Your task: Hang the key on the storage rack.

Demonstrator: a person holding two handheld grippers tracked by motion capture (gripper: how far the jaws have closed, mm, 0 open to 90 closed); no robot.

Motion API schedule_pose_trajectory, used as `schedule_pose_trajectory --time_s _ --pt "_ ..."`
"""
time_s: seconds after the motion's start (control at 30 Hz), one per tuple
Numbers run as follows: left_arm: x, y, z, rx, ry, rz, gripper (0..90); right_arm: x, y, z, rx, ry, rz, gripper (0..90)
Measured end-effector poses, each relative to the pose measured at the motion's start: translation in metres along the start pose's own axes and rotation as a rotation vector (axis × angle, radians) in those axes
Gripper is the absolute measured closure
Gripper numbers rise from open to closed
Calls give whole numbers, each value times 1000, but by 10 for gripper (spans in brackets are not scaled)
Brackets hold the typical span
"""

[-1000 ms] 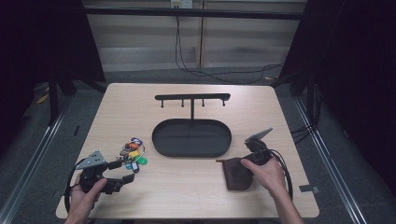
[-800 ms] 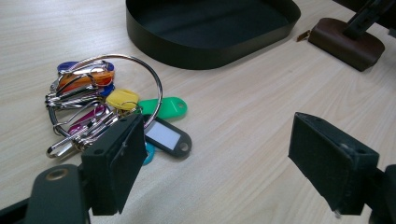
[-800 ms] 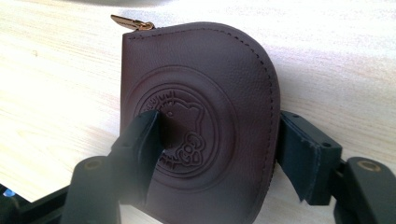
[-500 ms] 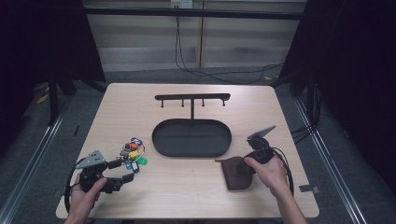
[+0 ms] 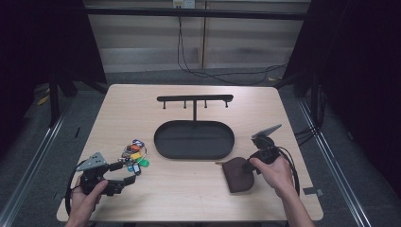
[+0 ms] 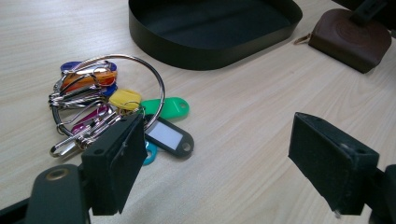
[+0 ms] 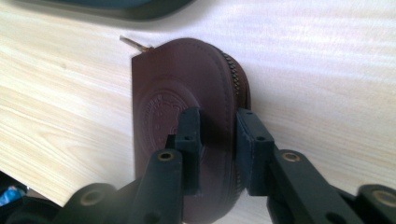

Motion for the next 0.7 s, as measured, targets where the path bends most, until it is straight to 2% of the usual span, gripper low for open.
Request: schedule_pose_trajectory --time_s 0.17,0.3,0.37,0.43,0.7 --pt "0 0 0 -2 0 -3 189 2 3 -2 -23 20 -9 745" --pt "-1 0 0 -3 -4 -8 189 6 9 -6 -1 26 6 802" --pt "-1 0 0 -3 -4 -8 189 6 13 -7 -25 42 2 806" --pt "-1 0 1 -4 -4 -5 189 7 15 -9 -29 50 0 816" --pt "-1 -1 1 -5 -3 -7 189 10 23 -10 -93 63 -18 823"
Point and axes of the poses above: each handheld gripper's, and its own axes: y roughly backward along the jaws, x roughly out of its top, z roughly to its right, the point moved 10 cm from there along -y, roughly forward along the jaws, and after that the axes turned 7 degrees about y, right-handed, at the moved point
